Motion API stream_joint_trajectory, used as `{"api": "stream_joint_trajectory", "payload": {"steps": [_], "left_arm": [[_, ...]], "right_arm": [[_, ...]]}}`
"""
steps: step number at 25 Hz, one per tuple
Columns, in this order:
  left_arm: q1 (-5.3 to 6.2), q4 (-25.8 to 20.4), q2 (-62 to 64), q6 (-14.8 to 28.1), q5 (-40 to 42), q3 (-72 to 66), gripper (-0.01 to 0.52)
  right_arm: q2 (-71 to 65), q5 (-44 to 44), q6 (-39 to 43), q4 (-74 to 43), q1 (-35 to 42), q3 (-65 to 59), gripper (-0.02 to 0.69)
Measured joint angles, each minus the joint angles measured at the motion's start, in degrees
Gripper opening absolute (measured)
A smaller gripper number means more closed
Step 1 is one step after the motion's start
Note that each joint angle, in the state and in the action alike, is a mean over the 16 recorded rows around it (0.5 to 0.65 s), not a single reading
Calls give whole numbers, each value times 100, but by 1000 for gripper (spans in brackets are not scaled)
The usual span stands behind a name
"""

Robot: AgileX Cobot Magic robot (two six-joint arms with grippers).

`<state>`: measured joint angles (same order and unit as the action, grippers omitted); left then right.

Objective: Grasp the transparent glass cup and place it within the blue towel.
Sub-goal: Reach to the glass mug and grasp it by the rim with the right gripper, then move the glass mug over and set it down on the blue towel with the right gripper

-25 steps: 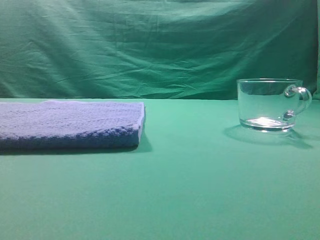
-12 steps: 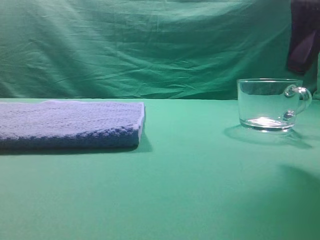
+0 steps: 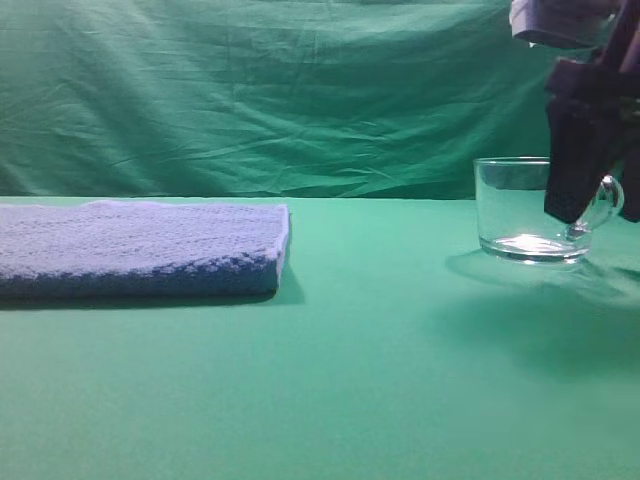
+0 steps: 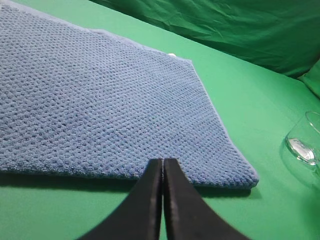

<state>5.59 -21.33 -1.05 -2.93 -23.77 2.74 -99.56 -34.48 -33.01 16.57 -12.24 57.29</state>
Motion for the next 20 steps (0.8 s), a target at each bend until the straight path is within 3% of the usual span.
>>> {"api": "stream_joint_trajectory", "payload": {"steps": [6,13,20], "left_arm": [[0,0,0,0,0,0,0],[0,0,0,0,0,0,0],[0,0,0,0,0,0,0]], "right_arm": [[-44,-133,-163,-28,-83,405,104],[-53,-486,-200,-56,-537,1408,102],[-393,-770,-148,-63,-1482,2812,102]]}}
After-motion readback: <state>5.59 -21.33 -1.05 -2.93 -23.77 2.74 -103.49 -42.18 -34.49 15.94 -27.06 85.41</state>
